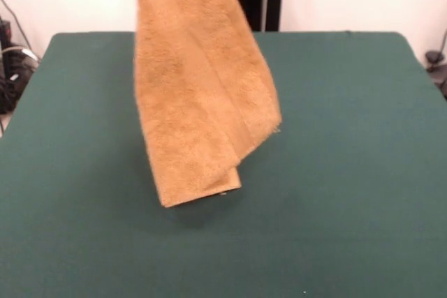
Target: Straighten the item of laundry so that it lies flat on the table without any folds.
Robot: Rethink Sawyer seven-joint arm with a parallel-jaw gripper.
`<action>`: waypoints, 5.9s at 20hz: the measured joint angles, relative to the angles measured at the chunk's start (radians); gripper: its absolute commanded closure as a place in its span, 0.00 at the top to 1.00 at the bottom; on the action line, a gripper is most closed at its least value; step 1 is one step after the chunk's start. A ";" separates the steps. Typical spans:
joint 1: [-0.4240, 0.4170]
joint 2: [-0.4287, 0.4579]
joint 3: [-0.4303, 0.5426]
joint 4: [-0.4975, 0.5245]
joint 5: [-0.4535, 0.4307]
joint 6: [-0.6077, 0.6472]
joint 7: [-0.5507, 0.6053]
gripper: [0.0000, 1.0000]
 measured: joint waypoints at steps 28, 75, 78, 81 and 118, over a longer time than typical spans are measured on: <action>-0.239 0.040 0.129 -0.054 -0.150 -0.014 -0.371 0.00; 1.001 0.128 -0.891 0.114 -0.420 -0.468 0.730 0.00; 1.062 0.175 -0.970 0.114 -0.420 -0.581 0.754 0.00; 1.081 0.199 -1.001 0.117 -0.404 -0.678 0.766 0.00; 1.287 0.225 -1.240 0.066 -0.029 -1.397 0.767 0.00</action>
